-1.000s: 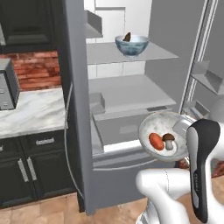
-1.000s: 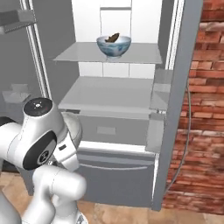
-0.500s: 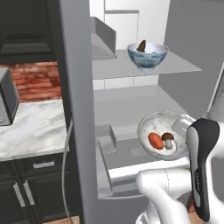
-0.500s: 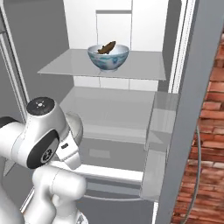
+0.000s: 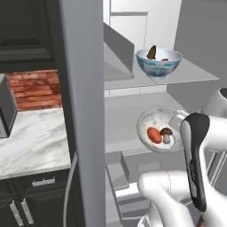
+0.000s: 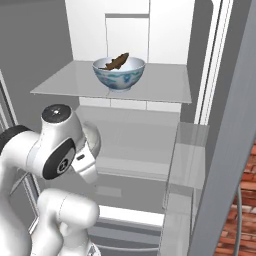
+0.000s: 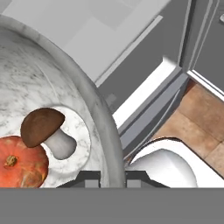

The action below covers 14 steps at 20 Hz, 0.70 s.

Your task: Place the bowl with the mushroom and squash on the second highest shelf of the fridge. Place the bowl with the fish and chicken drumstick on the top shelf of the fridge.

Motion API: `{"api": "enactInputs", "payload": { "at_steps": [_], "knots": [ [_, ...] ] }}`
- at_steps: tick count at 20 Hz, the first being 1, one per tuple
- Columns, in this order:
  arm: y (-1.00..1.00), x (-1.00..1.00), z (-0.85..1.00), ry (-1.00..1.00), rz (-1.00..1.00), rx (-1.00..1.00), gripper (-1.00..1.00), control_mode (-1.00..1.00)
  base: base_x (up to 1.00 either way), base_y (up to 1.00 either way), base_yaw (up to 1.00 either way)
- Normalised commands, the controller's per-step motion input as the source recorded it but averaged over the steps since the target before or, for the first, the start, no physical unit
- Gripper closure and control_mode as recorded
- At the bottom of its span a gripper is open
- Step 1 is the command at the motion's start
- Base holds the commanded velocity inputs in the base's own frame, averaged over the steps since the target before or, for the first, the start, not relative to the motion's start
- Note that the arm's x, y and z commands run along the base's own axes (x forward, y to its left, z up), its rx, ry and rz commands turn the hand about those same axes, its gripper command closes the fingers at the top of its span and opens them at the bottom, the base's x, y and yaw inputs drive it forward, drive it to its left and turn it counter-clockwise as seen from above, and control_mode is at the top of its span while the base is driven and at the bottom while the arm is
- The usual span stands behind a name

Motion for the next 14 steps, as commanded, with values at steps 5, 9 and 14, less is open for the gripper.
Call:
{"api": "enactInputs", "payload": {
  "at_steps": [5, 9, 14],
  "knots": [
    [-0.18, 1.0, -0.02, 0.06, -0.07, 0.14, 1.0, -1.0, 0.0, 0.0, 0.0],
    [-0.14, 1.0, -0.26, 0.02, -0.07, 0.05, 1.0, -1.0, 0.0, 0.0, 0.0],
    [-0.06, 0.69, -0.68, 0.0, -0.04, 0.01, 1.0, -1.0, 0.0, 0.0, 0.0]
  ]
}}
